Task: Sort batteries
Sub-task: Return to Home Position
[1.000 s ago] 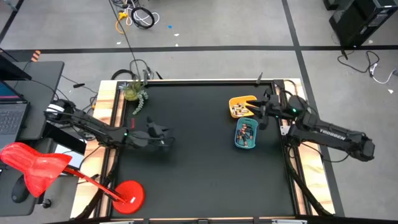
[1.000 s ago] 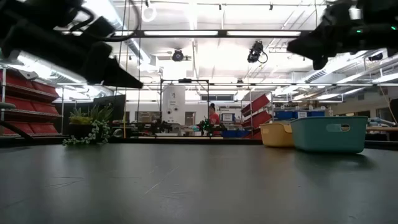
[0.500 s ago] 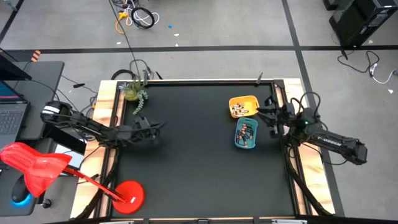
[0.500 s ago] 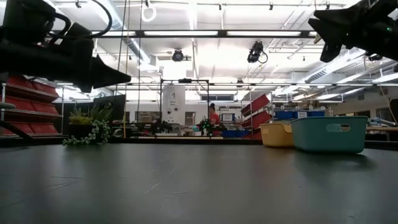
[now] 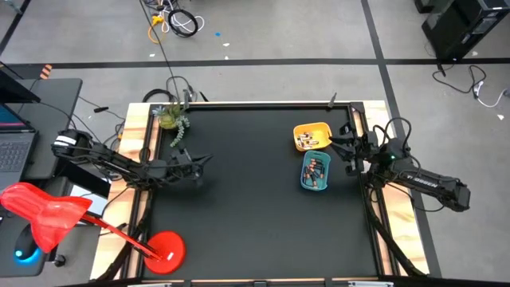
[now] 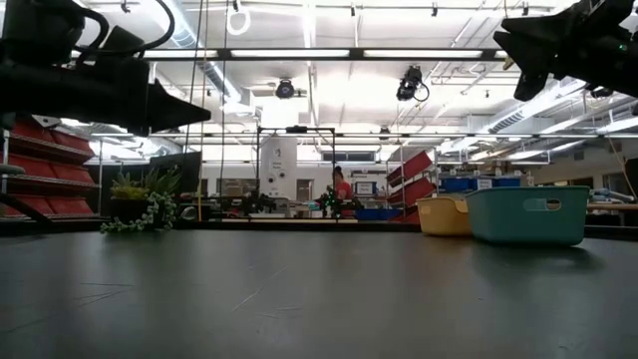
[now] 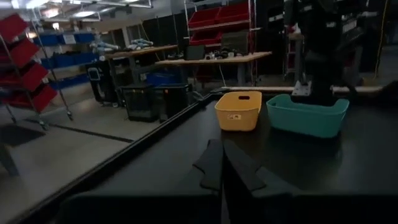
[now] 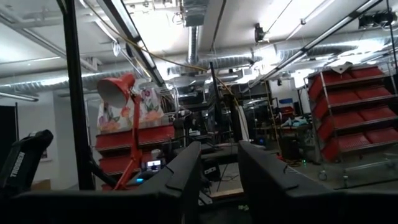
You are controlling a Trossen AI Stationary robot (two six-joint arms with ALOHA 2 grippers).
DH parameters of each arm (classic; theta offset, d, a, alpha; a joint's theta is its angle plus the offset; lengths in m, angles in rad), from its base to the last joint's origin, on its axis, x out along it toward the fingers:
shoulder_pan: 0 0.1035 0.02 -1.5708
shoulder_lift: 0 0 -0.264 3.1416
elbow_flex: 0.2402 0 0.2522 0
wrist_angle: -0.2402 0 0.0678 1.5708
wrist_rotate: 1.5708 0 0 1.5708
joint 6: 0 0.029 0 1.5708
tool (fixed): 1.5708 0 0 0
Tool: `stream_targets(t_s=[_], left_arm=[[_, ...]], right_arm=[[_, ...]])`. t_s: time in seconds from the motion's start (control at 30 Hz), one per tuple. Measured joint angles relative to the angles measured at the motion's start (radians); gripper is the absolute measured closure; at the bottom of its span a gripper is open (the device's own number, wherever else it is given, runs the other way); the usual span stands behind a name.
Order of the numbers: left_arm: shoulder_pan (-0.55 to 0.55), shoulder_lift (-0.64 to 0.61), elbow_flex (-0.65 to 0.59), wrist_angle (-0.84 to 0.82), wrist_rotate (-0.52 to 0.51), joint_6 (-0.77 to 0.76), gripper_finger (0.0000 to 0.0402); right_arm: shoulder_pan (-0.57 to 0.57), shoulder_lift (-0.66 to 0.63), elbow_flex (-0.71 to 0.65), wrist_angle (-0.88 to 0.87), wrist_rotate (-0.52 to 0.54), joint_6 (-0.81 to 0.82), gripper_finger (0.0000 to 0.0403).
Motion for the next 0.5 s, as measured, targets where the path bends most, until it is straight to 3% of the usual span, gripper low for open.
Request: stream_targets(t_s=[0.2,0.5], left_arm=[[0.0,0.0,0.0,-0.059,-0.003,0.176,0.0388],[0.0,0.002,0.0,-0.119,-0.003,0.187,0.0387]], right_arm=[[0.0,0.0,0.0,0.0,0.0,0.0,0.0287],[0.024,-0.034,-0.001,-0.056,0.005,0.0,0.0286]])
